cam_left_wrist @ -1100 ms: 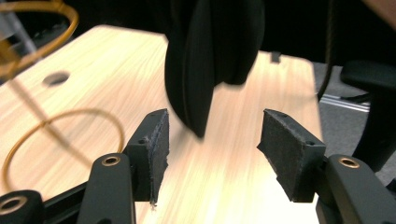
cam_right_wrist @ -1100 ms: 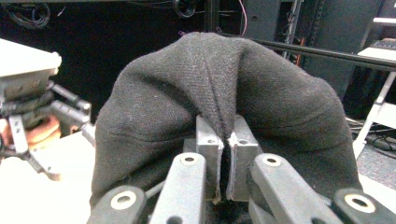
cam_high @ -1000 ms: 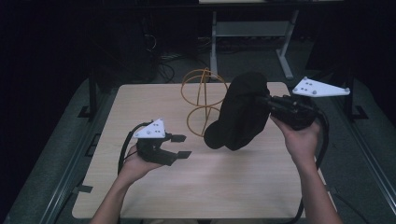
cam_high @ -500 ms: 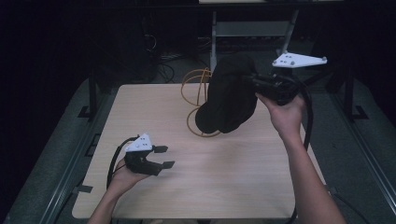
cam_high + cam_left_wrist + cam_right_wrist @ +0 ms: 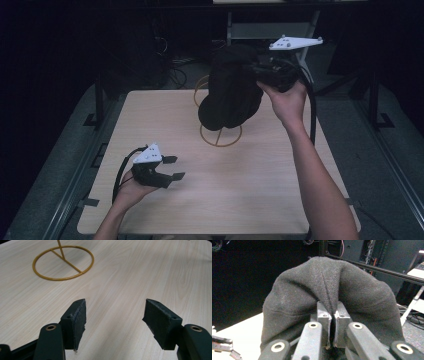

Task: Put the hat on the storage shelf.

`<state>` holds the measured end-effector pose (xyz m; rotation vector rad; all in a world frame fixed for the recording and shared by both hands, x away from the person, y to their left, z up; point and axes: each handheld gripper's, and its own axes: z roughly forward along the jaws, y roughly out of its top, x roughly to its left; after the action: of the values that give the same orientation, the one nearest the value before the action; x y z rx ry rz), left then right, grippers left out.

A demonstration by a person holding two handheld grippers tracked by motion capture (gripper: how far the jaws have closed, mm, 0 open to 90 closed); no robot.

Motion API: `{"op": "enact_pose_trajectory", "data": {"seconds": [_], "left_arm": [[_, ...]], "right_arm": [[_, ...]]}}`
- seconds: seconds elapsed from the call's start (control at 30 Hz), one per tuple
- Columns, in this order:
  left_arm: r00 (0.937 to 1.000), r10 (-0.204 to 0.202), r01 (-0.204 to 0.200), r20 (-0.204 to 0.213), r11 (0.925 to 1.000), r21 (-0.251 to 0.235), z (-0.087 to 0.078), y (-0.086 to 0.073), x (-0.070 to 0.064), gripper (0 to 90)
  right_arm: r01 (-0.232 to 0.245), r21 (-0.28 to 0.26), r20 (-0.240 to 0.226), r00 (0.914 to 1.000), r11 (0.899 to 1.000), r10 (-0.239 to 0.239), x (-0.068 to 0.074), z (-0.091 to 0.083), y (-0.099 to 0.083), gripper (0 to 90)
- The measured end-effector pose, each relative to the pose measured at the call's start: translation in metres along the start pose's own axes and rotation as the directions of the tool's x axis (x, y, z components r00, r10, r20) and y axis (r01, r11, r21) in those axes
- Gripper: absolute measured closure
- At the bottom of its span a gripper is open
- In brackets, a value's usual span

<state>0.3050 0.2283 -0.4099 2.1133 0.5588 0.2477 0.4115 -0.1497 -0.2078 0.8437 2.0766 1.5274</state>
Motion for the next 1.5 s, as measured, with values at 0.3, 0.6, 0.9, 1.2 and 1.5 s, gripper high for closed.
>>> {"op": "enact_pose_trajectory", "data": {"seconds": [0.3, 0.6, 0.9, 1.2, 1.5], "left_arm": [[0.9998, -0.016, 0.016, -0.015, 0.9998, -0.011, -0.006, -0.004, 0.004, 34.0], [0.9992, -0.035, 0.034, -0.019, 0.9988, -0.035, -0.011, -0.006, 0.010, 34.0], [0.9990, -0.040, 0.040, -0.017, 0.9984, -0.040, -0.014, -0.008, 0.013, 34.0], [0.9987, -0.050, 0.049, -0.008, 0.9976, -0.048, -0.014, -0.008, 0.012, 34.0], [0.9988, -0.049, 0.049, 0.002, 0.9978, -0.045, -0.013, -0.008, 0.012, 33.8]], "right_arm": [[-0.027, 0.032, -0.011, 0.9995, 0.999, 0.028, -0.007, 0.039, 0.011, 85.7], [-0.043, 0.077, -0.010, 0.9990, 0.996, 0.043, -0.013, 0.067, 0.017, 85.6], [-0.075, 0.111, -0.015, 0.9969, 0.991, 0.077, -0.017, 0.100, 0.023, 85.3], [-0.055, 0.216, 0.003, 0.9985, 0.975, 0.055, -0.014, 0.139, 0.021, 79.5], [-0.038, 0.264, -0.002, 0.9992, 0.964, 0.039, -0.007, 0.151, 0.018, 58.4]]}}
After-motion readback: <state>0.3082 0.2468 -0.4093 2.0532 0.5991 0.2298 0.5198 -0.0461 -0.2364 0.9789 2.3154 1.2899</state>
